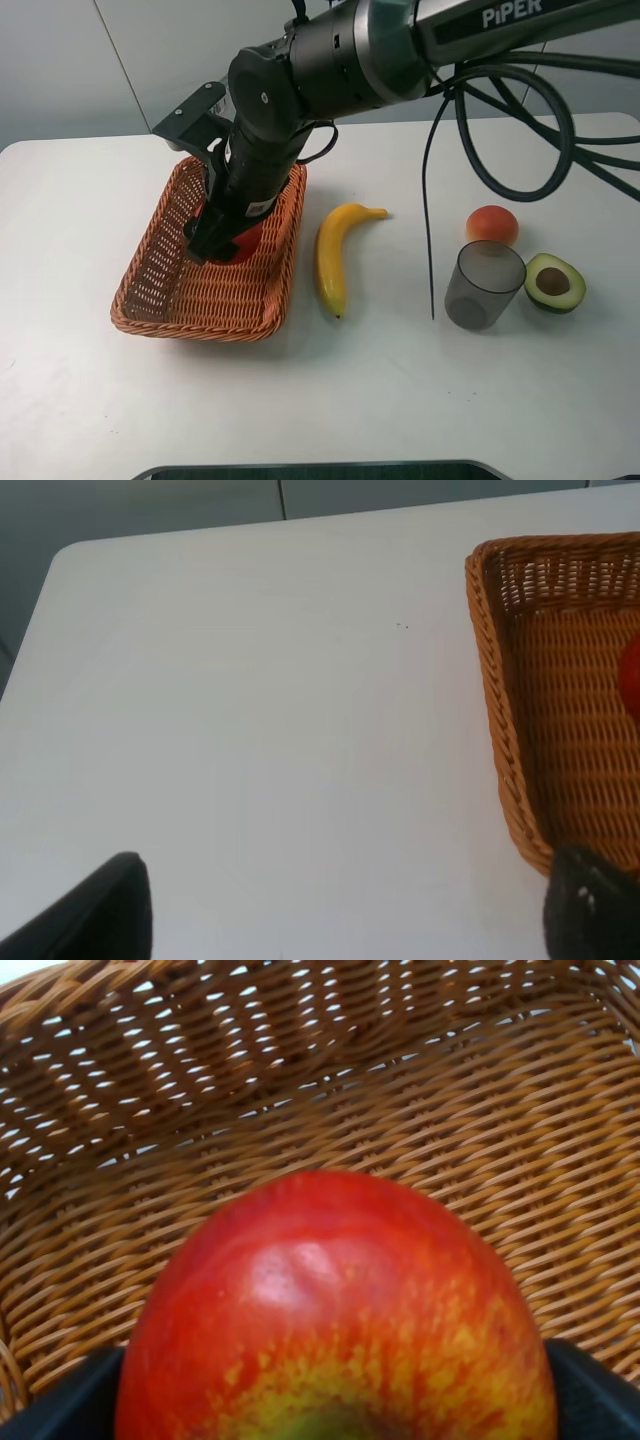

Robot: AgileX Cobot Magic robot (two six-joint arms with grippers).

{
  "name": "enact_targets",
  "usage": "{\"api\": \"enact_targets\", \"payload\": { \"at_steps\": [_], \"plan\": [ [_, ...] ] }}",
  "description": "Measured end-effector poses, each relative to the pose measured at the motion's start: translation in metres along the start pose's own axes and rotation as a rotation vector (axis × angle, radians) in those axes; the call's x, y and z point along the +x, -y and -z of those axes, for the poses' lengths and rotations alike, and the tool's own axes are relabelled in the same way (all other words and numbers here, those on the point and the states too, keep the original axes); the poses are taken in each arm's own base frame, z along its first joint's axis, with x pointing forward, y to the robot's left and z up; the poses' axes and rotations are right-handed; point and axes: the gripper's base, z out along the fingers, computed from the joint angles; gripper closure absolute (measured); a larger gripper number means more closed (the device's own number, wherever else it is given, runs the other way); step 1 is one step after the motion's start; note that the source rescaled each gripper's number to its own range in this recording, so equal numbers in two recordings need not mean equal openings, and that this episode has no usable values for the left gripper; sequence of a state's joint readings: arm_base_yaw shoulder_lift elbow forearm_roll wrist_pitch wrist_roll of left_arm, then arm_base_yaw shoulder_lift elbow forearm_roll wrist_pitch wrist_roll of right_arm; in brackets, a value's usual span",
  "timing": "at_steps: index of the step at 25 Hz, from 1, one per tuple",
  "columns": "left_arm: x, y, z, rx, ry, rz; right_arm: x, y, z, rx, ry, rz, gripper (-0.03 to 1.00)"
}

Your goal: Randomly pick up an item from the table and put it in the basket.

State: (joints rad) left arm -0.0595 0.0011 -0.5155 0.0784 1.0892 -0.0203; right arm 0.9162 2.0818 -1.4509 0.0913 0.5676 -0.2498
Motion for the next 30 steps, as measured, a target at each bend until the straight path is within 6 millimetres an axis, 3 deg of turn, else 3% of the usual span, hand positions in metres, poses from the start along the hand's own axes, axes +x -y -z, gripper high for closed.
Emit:
{"api": "enact_targets", "payload": {
  "at_steps": [1,3,8,12,14,18,22,27,30],
  "plan": [
    [0.0,0.0,0.0,0.0,0.0,0.0,0.0,0.0,0.0,0.001,0.002,0.003,0.17],
    [0.0,0.0,0.0,0.0,0.0,0.0,-0.001,0.0,0.001,0.002,0.01,0.01,0.01],
    [0.0,0.0,0.0,0.0,0.0,0.0,-0.005,0.0,0.009,0.006,0.031,0.017,-0.02],
    [0.0,0.0,0.0,0.0,0.0,0.0,-0.008,0.003,0.031,-0.003,0.043,-0.009,-0.03],
    [0.0,0.0,0.0,0.0,0.0,0.0,-0.007,0.014,0.047,0.002,0.045,-0.074,-0.03],
    [0.0,0.0,0.0,0.0,0.0,0.002,0.005,0.055,0.082,0.039,0.023,-0.26,-0.03],
    [0.0,0.0,0.0,0.0,0.0,0.002,0.03,0.095,0.121,0.095,0.032,-0.447,-0.03],
    [0.0,0.0,0.0,0.0,0.0,0.002,0.089,0.133,0.162,0.177,0.021,-0.674,-0.03],
    [0.0,0.0,0.0,0.0,0.0,0.002,0.128,0.144,0.187,0.228,0.02,-0.781,-0.03]
  ]
}}
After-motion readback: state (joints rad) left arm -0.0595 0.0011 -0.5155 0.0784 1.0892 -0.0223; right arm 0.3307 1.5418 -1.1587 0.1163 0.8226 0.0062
